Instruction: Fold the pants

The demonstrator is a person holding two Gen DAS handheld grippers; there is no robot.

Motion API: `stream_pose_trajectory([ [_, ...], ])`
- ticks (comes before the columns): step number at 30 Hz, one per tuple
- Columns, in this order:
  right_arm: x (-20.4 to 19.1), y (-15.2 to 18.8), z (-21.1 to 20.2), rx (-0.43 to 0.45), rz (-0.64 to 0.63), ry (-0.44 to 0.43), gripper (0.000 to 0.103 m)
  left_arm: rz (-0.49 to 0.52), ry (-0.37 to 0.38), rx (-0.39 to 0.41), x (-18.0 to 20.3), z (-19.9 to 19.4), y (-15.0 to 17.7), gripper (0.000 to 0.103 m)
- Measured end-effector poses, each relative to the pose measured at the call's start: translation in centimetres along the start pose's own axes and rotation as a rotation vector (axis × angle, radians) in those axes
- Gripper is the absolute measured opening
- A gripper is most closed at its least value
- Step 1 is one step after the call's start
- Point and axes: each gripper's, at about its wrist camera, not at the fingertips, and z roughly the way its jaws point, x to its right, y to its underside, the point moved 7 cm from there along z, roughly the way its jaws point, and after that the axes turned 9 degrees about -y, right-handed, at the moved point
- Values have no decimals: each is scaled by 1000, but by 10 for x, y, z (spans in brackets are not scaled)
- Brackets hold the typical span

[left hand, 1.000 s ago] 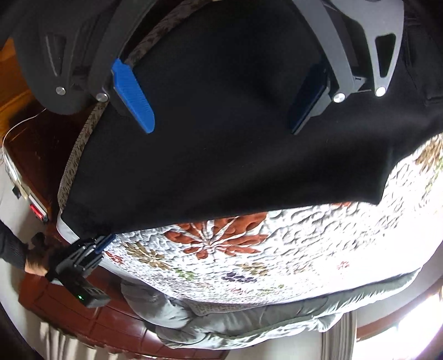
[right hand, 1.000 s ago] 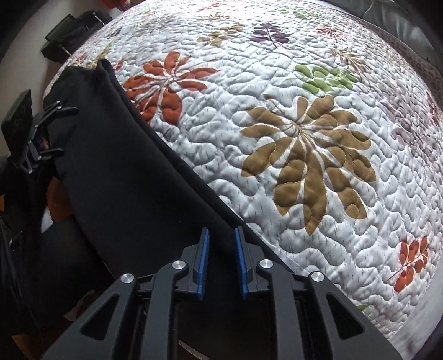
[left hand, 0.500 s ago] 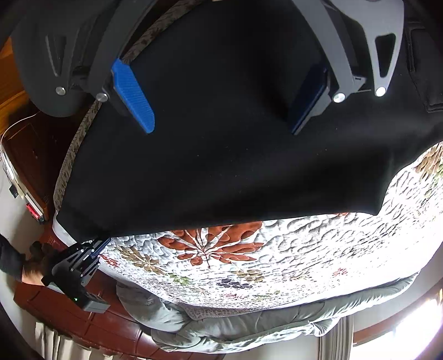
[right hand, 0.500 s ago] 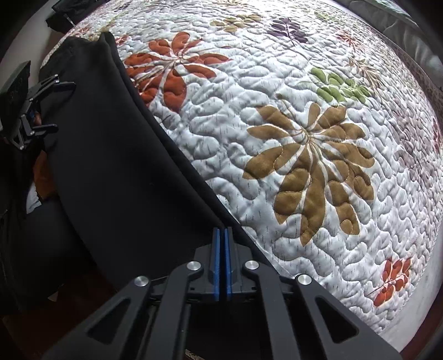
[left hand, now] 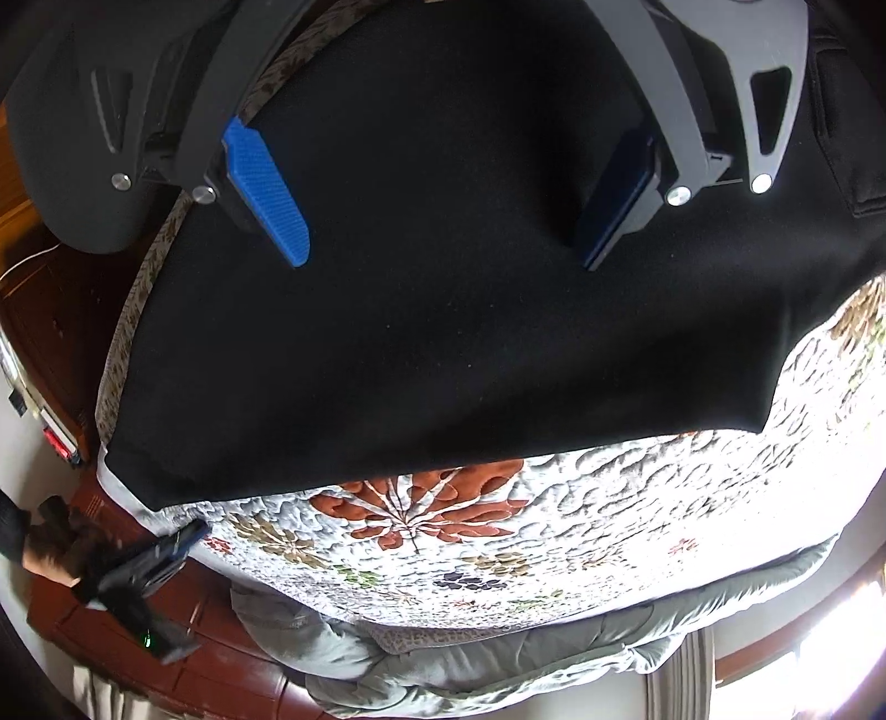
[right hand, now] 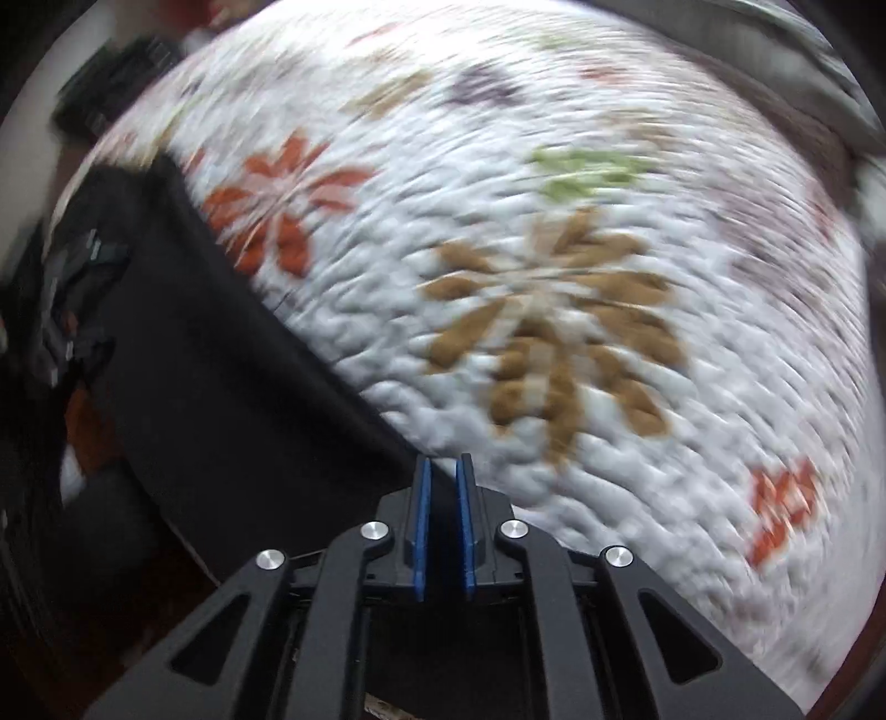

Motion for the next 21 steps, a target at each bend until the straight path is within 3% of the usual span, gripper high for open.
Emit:
stream_pose_trajectory([
  [2,35,22,-36,145,219,9,23,-6,13,0,1,-3,0,96],
  [5,59,67,-51,287,446,-42,23,-20,15,-1,0,-5,1,96],
  [9,77,125,-27,336,640,-50,23,-10,-31,-35,-4,0,4,96],
  [11,98,156,-16,340,723,7,7,-15,-30,-43,-5,3,6,97],
  [12,108,172,-15,382,774,-5,0,-16,-29,-45,-6,3,7,98],
  [14,120,193,-30,493,875,-9,0,-12,-35,-52,-6,1,6,98],
  [17,113,219,-56,704,1002,-117,16,-32,-27,-31,-10,-15,2,98],
  [21,87,238,-44,844,1109,-286,39,-67,-39,35,-23,-43,4,98],
])
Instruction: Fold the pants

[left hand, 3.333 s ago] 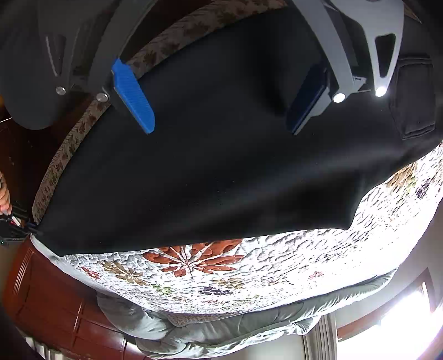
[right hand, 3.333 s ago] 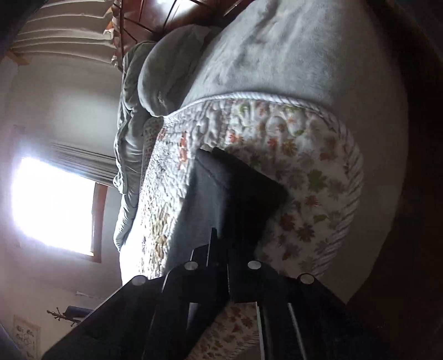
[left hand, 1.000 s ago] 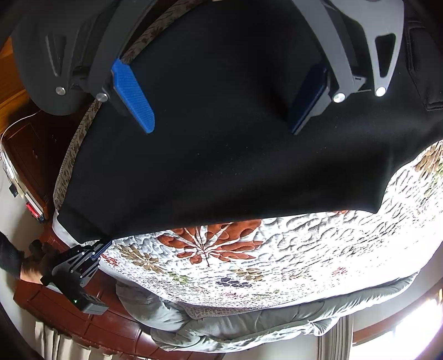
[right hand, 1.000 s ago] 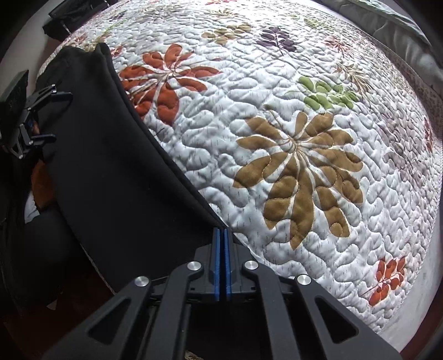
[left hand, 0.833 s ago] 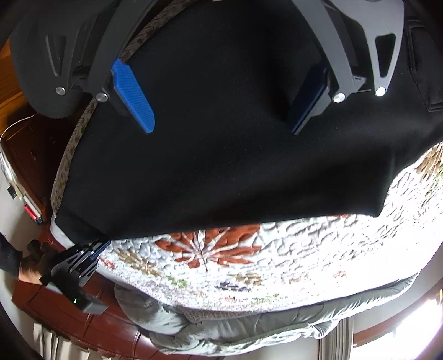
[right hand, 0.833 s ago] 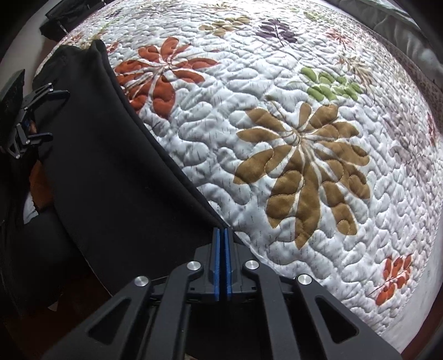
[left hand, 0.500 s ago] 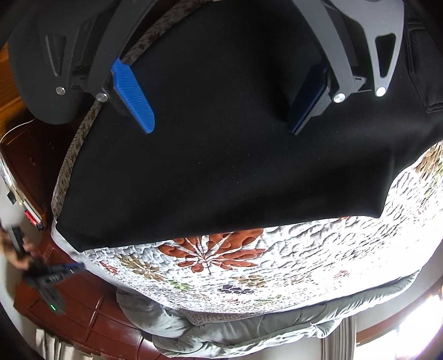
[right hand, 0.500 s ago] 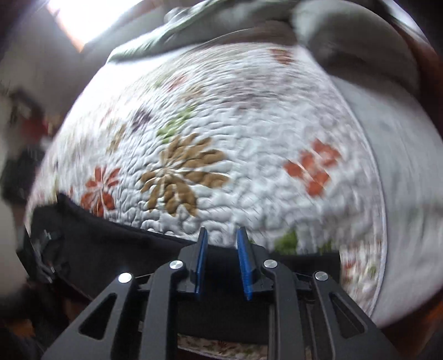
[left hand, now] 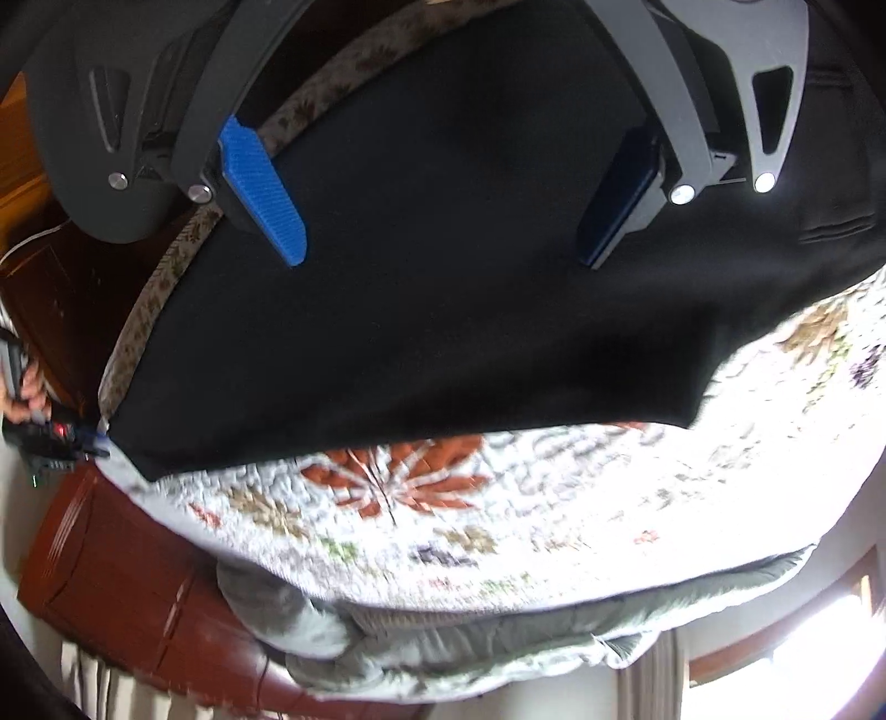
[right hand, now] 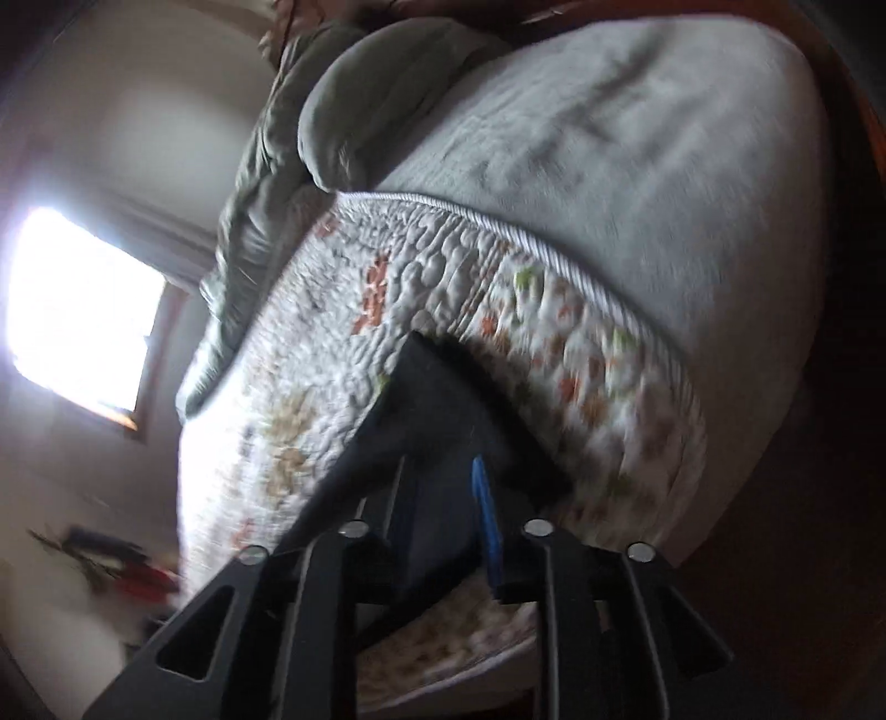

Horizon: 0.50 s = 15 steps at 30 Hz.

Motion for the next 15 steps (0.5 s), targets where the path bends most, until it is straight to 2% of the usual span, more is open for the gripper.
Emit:
stream_pose_trajectory([
  [1,3,8,1,4,30,-20,42,-17,4,9,-5,-5,1,98],
  [3,16,24,2,32,69,42,47,-65,26,7,-16,-11,6,98],
  [4,22,30,2,51,99,37,47,-80,32,-2,-20,-12,7,98],
  [8,34,31,1,124,189,-68,47,-111,-8,-18,-39,-12,13,98],
  [12,43,20,2,164,244,-109,45,-138,-14,-39,-49,-8,20,98],
  [15,43,16,6,173,221,-95,16,-139,-10,-48,-49,-5,25,98],
])
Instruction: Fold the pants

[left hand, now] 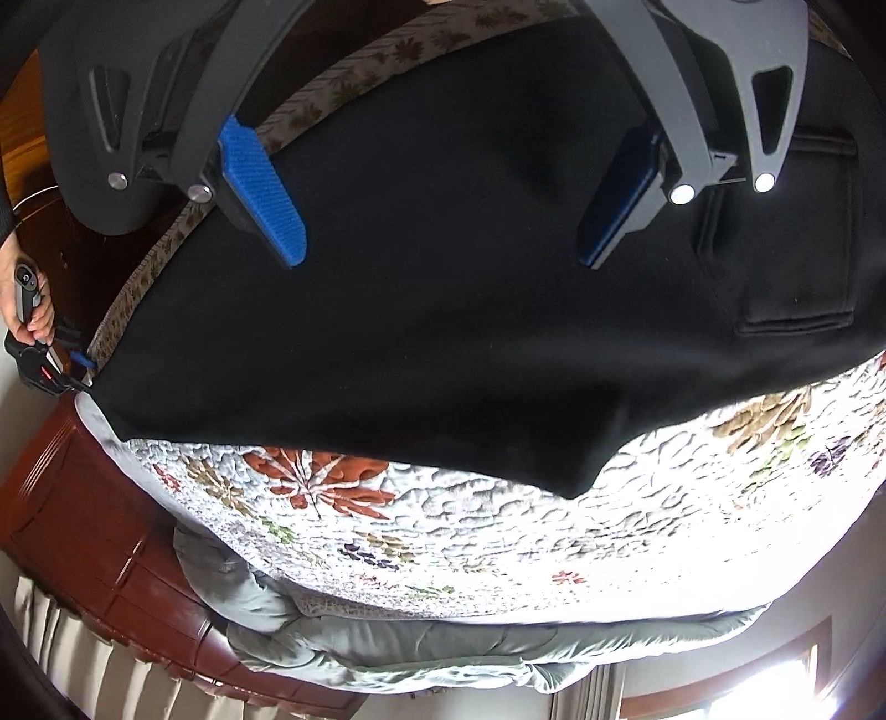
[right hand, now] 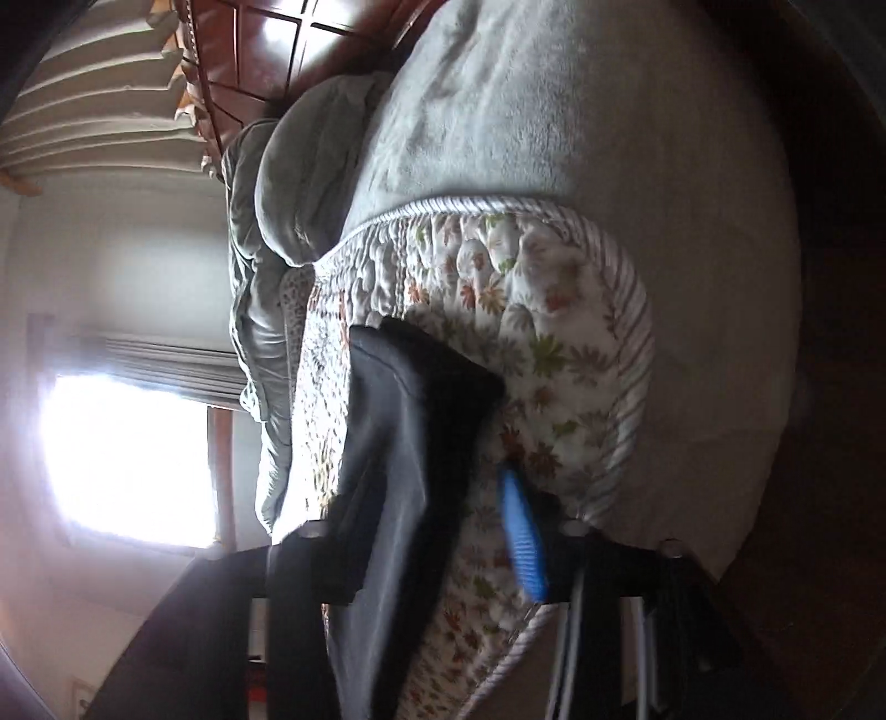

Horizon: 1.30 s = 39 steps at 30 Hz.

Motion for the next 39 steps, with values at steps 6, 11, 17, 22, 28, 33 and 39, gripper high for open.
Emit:
stream_pose_trajectory([
  [6,7,-5,-10,32,-20,24,9,19,2,3,4,1,2,98],
  [11,-1,-10,-13,16,-38,0,29,5,8,-3,3,4,3,98],
  [17,-1,-17,-8,34,-58,44,13,10,11,-14,5,8,5,98],
  [22,1,-13,-14,43,-80,44,12,11,18,-17,6,9,6,98],
  [28,4,-16,-22,65,-11,-19,34,14,17,-10,6,8,5,98],
  [33,5,-16,-9,39,-10,-68,36,-6,24,-12,2,9,4,98],
  [39,0,-20,7,23,-10,-111,37,-2,21,-18,2,11,4,98],
])
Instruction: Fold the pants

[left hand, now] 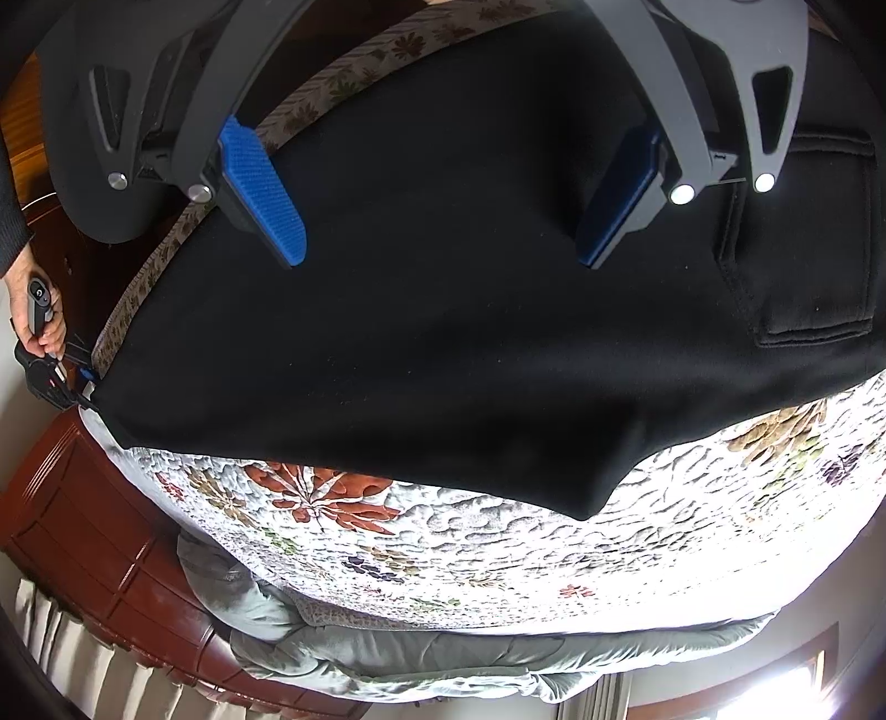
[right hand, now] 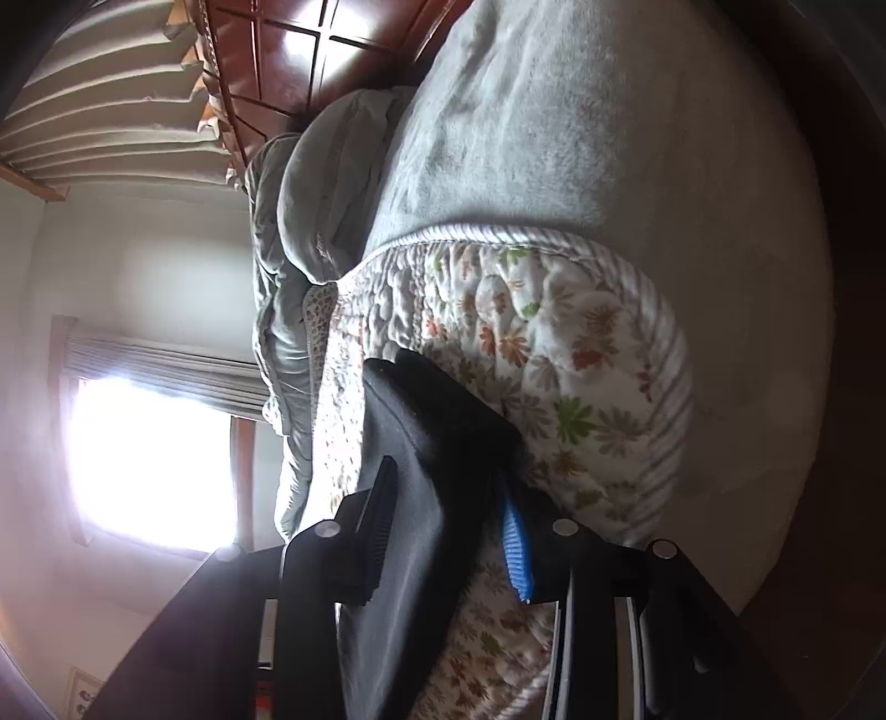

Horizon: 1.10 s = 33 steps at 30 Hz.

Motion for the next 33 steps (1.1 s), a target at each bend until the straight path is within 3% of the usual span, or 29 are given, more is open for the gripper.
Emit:
stream_pose_trajectory([
  [2,-8,-1,3,-2,-37,-37,36,2,1,1,0,0,0,98],
  [6,7,0,12,-18,-14,-11,27,0,1,0,-1,2,1,98],
  [8,0,0,12,-16,-33,-10,28,-2,0,5,-2,0,0,98],
  [10,-9,1,12,-15,-73,13,12,-6,-3,13,-5,-1,-1,98],
  [11,-15,1,11,-11,-89,25,12,-16,-5,17,-7,-1,-2,98],
  [20,-111,19,10,8,-333,108,11,-111,4,78,-29,-14,-6,98],
  [27,-202,58,14,28,-589,147,11,-151,14,120,-45,-27,-7,98],
  [33,-251,97,20,17,-743,158,11,-171,24,139,-55,-34,-5,98],
])
